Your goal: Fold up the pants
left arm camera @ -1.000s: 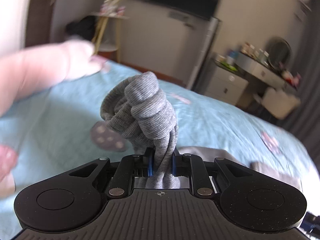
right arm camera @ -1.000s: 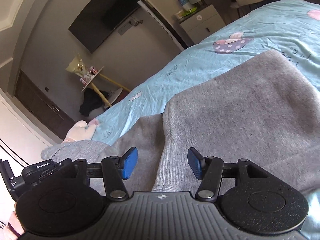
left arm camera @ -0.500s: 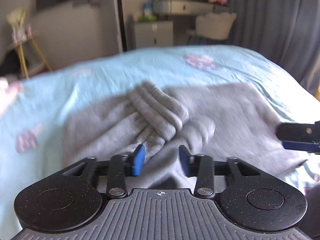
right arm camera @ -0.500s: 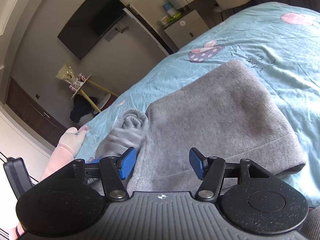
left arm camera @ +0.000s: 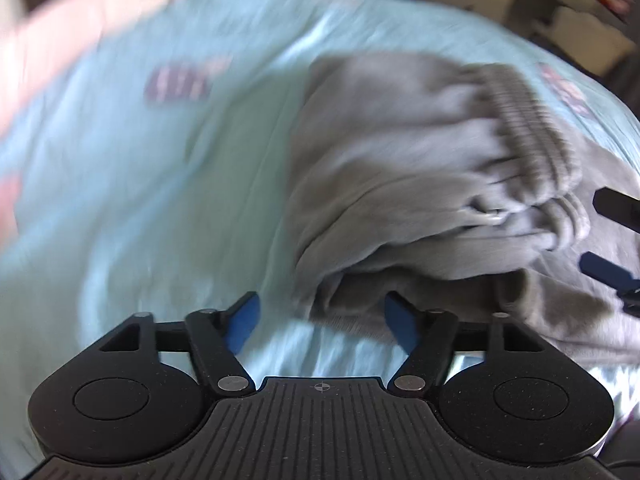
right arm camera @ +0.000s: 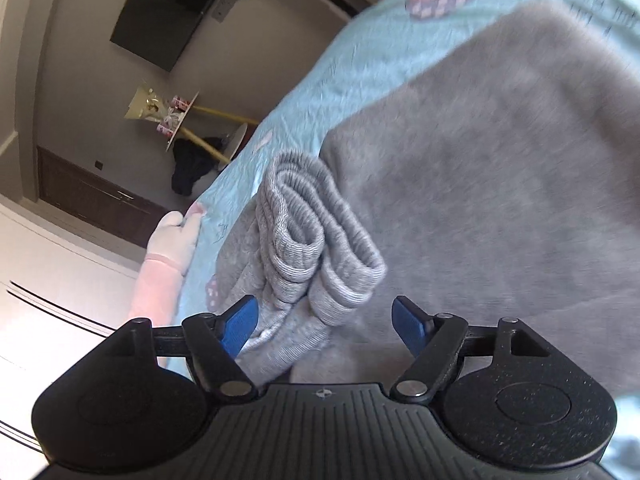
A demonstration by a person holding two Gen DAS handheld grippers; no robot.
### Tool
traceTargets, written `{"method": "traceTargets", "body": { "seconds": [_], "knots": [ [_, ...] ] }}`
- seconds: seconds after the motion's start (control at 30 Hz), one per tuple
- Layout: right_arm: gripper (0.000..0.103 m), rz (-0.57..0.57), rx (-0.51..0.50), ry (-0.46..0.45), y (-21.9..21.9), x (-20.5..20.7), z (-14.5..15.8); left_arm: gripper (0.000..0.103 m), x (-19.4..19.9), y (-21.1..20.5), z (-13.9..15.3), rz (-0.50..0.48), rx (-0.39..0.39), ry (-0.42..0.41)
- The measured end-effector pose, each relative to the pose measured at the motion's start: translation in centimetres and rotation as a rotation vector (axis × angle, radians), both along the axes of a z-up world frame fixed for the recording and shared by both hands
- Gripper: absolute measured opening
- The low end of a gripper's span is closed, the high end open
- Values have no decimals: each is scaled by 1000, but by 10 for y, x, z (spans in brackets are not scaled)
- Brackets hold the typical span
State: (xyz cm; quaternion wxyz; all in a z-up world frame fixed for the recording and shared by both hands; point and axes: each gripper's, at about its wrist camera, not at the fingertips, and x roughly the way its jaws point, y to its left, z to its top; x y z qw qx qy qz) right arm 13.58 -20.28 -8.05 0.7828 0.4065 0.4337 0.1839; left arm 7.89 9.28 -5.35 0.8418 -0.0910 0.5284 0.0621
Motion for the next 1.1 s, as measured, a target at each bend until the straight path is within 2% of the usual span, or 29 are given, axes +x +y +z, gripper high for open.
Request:
{"method": "traceTargets", "body": {
  "seconds": [0.07,0.17,0.2,0.23,0.3,0.37,0.4,0.5,0.57,0.6,0.63,0.73,0.9,1.1],
  "knots": [
    [74,-2,-3,21,11,12,-4,68,1,9,-7,23,-54,25],
    [76,-13,-59,33,25,27,-5,64,2,14,-12,48,-35,32],
    [72,-25,-66,31,29,28,-3,61,2,15,-12,58,-24,24],
    [61,-27,-72,11,31,27,-1,60,6,13,-14,62,-16,15],
    [53,-14,-112,-48,36,25,7,52,5,18,-15,73,-28,8],
    [53,3,-130,-60,38,26,8,51,7,20,-17,96,-56,11],
    [56,4,-111,-48,36,30,6,51,8,20,-18,105,-63,13],
    [65,-16,-51,0,35,42,3,52,13,15,-19,97,-42,19],
    [65,-27,-57,12,39,47,3,54,13,16,-19,97,-37,14],
    [61,-30,-69,20,41,48,4,54,13,19,-18,104,-45,13],
    [51,-25,-95,17,44,49,6,55,12,21,-19,114,-61,12],
    [41,-4,-174,-65,52,39,24,54,10,26,-18,137,-96,1],
    [38,-50,-160,-206,44,10,70,55,10,25,-14,136,-92,1],
    [38,-103,-203,-316,22,-22,105,64,7,23,-8,132,-91,4]
  ]
}}
